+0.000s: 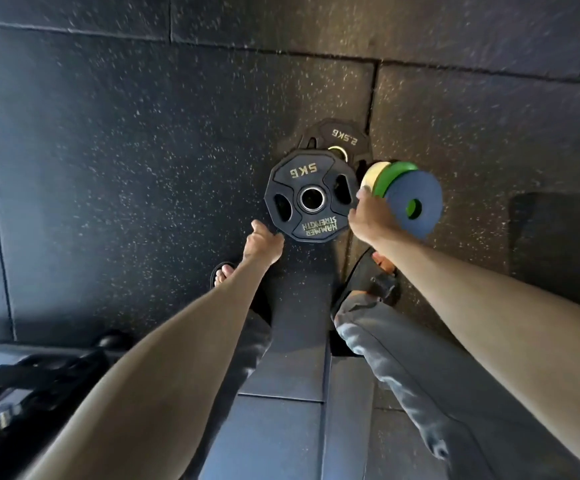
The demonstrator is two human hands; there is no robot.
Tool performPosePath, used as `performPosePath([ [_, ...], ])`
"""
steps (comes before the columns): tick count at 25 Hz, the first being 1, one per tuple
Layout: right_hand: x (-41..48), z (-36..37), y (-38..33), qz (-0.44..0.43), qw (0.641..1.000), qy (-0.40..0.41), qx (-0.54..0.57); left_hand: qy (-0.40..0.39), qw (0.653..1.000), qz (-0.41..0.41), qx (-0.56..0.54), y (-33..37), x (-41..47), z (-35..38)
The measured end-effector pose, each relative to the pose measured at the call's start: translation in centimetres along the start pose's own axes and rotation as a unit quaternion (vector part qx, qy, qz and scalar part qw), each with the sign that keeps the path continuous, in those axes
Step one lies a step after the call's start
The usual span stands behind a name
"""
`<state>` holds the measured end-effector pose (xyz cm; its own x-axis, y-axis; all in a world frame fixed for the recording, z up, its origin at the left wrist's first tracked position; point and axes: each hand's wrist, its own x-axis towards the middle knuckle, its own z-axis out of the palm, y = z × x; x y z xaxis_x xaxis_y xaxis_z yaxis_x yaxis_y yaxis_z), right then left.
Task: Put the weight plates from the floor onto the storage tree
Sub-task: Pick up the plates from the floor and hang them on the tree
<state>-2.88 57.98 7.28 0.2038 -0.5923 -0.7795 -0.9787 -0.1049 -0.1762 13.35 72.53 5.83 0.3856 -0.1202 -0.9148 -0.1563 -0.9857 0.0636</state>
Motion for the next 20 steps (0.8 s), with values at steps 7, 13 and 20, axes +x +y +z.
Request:
performPosePath([
  [7, 9.4, 3.4, 1.8, 0.011, 0.994, 0.023, -0.108, 0.029, 0.998, -0.047, -0.005, 1.9, 9.9, 4.6],
  [13, 11.5, 4.6, 1.4, 0.043, 0.988, 0.101, -0.109, 0.059, 0.995, -0.074, -0.033, 1.4, 14.4, 6.6],
  [20, 12.2, 6.5, 1.1, 0.079, 0.977, 0.173, -0.098, 0.081, 0.995, -0.055, -0.035, 1.2, 16.4, 6.2],
])
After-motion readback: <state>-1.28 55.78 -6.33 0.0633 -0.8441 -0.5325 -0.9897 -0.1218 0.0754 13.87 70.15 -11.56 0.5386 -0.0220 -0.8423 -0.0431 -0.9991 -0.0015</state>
